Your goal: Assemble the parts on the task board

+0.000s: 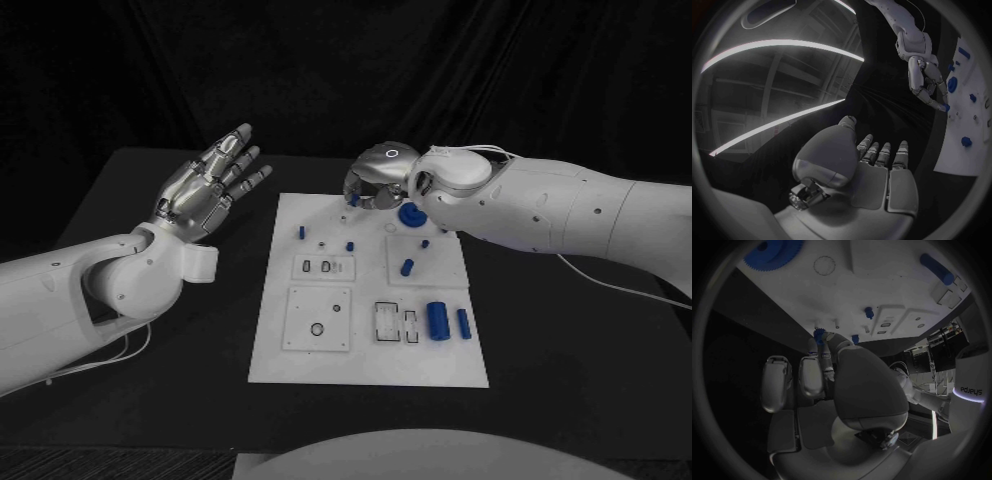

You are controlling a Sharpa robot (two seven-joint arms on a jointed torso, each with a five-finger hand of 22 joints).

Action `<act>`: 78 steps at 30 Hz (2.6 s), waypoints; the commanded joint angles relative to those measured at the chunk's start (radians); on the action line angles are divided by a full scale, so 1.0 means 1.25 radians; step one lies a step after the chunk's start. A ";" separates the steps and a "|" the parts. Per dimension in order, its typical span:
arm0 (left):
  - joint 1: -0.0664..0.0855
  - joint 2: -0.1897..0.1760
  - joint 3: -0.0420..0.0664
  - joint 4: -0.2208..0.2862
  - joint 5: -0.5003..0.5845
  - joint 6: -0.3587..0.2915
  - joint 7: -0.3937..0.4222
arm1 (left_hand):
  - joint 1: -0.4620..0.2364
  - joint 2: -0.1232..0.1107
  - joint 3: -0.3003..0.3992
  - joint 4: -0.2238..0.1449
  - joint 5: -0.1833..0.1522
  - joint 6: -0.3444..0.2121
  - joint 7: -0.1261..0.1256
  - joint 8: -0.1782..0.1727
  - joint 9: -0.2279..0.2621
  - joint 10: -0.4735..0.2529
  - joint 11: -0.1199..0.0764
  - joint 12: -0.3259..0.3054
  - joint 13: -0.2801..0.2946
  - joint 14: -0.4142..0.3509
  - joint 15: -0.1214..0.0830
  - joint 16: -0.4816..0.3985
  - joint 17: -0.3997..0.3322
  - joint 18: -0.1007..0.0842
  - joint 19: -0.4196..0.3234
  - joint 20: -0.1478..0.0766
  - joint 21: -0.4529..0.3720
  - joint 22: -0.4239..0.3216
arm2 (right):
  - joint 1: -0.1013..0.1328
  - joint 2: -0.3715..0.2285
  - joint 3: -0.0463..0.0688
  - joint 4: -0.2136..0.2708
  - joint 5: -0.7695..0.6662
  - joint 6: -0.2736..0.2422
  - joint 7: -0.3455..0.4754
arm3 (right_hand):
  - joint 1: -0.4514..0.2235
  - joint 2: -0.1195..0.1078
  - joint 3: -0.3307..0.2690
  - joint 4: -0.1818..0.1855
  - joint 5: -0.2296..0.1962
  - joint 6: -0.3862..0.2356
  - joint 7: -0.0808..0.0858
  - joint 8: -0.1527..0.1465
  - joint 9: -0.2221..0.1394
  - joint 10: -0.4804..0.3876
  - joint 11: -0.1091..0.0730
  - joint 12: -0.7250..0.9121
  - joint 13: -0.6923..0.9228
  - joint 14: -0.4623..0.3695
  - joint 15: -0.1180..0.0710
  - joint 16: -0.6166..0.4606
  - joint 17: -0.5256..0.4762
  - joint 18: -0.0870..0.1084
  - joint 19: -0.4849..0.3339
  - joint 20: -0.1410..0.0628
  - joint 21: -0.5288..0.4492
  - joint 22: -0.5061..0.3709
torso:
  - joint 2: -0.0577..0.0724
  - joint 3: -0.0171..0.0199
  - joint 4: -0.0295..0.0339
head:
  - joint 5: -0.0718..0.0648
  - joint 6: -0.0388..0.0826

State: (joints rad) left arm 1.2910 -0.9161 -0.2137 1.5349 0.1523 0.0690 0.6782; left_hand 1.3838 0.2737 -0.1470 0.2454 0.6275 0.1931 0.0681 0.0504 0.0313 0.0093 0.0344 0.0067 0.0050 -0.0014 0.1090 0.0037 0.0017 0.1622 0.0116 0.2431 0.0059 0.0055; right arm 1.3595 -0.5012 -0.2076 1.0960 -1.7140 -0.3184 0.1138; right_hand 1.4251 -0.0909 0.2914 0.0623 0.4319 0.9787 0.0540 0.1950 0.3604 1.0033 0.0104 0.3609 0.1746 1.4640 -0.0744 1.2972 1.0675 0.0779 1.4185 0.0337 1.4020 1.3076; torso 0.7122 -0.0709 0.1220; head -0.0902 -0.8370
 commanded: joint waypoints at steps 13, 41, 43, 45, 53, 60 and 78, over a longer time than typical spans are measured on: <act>-0.001 0.006 0.001 0.001 -0.001 0.000 0.047 | 0.001 -0.004 0.002 0.001 0.005 0.000 -0.005 0.004 0.000 0.003 -0.003 0.002 0.001 0.001 -0.002 -0.003 -0.001 0.013 -0.005 -0.001 0.000 -0.001 | 0.001 0.007 0.001 -0.017 -0.001 -0.005 -0.031 | 0.004 0.001 0.007 0.000 -0.002 -0.006 0.003 -0.004 0.003 0.004 0.003 -0.005 0.000 -0.007 -0.002 -0.007 -0.004 -0.008 -0.005 0.001 -0.004 0.003 | 0.005 -0.0036 0.0072 | -0.005 -0.001; -0.001 0.013 0.001 -0.006 -0.001 0.014 0.031 | 0.002 -0.001 0.005 0.001 0.008 0.003 -0.002 0.006 0.000 0.003 0.001 0.002 0.001 0.001 0.001 -0.003 -0.001 0.013 -0.005 -0.003 0.000 -0.001 | -0.006 0.044 0.001 -0.066 -0.001 -0.005 -0.038 | 0.005 0.003 0.012 -0.002 -0.007 -0.014 0.005 -0.009 0.008 0.001 0.007 -0.011 -0.002 -0.009 0.001 -0.008 -0.003 -0.008 -0.007 0.003 -0.006 0.002 | 0.004 -0.0042 0.0057 | -0.003 -0.004; -0.001 0.013 0.001 -0.007 -0.001 0.015 0.031 | 0.002 -0.001 0.005 0.001 0.008 0.003 -0.002 0.006 0.000 0.003 0.001 0.002 0.001 0.001 0.001 -0.003 -0.001 0.013 -0.005 -0.003 0.000 -0.001 | -0.006 0.045 0.001 -0.067 -0.001 -0.004 -0.038 | 0.005 0.003 0.012 -0.002 -0.007 -0.014 0.005 -0.009 0.008 0.001 0.007 -0.011 -0.002 -0.009 0.001 -0.008 -0.003 -0.008 -0.007 0.003 -0.006 0.002 | 0.004 -0.0043 0.0055 | -0.003 -0.004; -0.001 0.014 0.001 -0.008 -0.001 0.018 0.030 | 0.002 -0.001 0.005 0.001 0.008 0.003 -0.002 0.006 0.000 0.003 0.001 0.002 0.001 0.001 0.001 -0.003 -0.001 0.013 -0.005 -0.003 0.000 -0.001 | -0.008 0.046 0.001 -0.069 -0.001 0.000 -0.039 | 0.004 0.002 0.013 -0.002 -0.007 -0.016 0.006 -0.010 0.008 0.000 0.007 -0.012 -0.002 -0.009 0.001 -0.009 -0.005 -0.008 -0.008 0.003 -0.007 0.002 | 0.003 -0.0046 0.0055 | -0.003 -0.007; -0.001 0.015 0.001 -0.013 -0.001 0.021 0.028 | 0.003 -0.001 0.006 0.001 0.008 0.003 -0.001 0.006 0.000 0.003 0.002 0.003 0.001 0.001 0.001 -0.003 -0.001 0.013 -0.004 -0.003 0.000 -0.001 | -0.011 0.050 0.001 -0.071 -0.001 0.012 -0.041 | 0.003 0.003 0.014 -0.002 -0.009 -0.019 0.006 -0.012 0.009 -0.002 0.008 -0.014 -0.003 -0.011 0.002 -0.011 -0.008 -0.007 -0.010 0.004 -0.009 0.000 | 0.004 -0.0059 0.0047 | -0.003 -0.010; -0.001 0.016 0.001 -0.015 -0.001 0.023 0.026 | 0.003 0.000 0.006 0.001 0.008 0.004 0.000 0.006 0.000 0.004 0.003 0.003 0.001 0.001 0.002 -0.003 -0.001 0.014 -0.004 -0.003 0.000 -0.001 | -0.014 0.055 0.001 -0.076 -0.001 0.017 -0.045 | 0.002 0.003 0.015 -0.001 -0.012 -0.024 0.006 -0.016 0.010 -0.003 0.009 -0.016 -0.004 -0.012 0.003 -0.013 -0.010 -0.006 -0.011 0.005 -0.011 -0.002 | 0.004 -0.0056 0.0050 | -0.004 -0.010; -0.001 0.019 0.001 -0.022 -0.001 0.031 0.016 | 0.004 0.001 0.009 0.000 0.010 0.012 0.007 0.009 0.001 0.004 0.009 0.003 0.001 0.001 0.003 -0.003 -0.001 0.014 -0.004 -0.003 0.000 -0.001 | -0.023 0.066 0.001 -0.089 -0.001 0.033 -0.045 | -0.005 -0.001 0.019 0.001 -0.014 -0.039 -0.001 -0.025 0.014 -0.022 0.015 -0.030 -0.008 -0.017 0.008 -0.016 -0.015 -0.005 -0.016 0.009 -0.015 -0.004 | 0.003 -0.0055 0.0047 | -0.003 -0.016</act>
State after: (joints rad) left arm 1.2910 -0.8952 -0.2138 1.5067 0.1522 0.0901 0.6783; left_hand 1.3837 0.2738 -0.1414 0.2453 0.6349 0.2020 0.0770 0.0590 0.0315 0.0126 0.0377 0.0067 0.0050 -0.0014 0.1091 0.0037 0.0009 0.1621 0.0115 0.2430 0.0059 0.0057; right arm 1.3344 -0.4201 -0.2074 0.9860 -1.7122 -0.2942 0.0774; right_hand 1.4250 -0.0909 0.3094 0.0635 0.4174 0.9375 0.0557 0.1692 0.3767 0.9837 0.0300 0.3301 0.1655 1.4488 -0.0642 1.2806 1.0504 0.0778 1.4075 0.0447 1.3898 1.3042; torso 0.7163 -0.0778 0.1271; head -0.0929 -0.8567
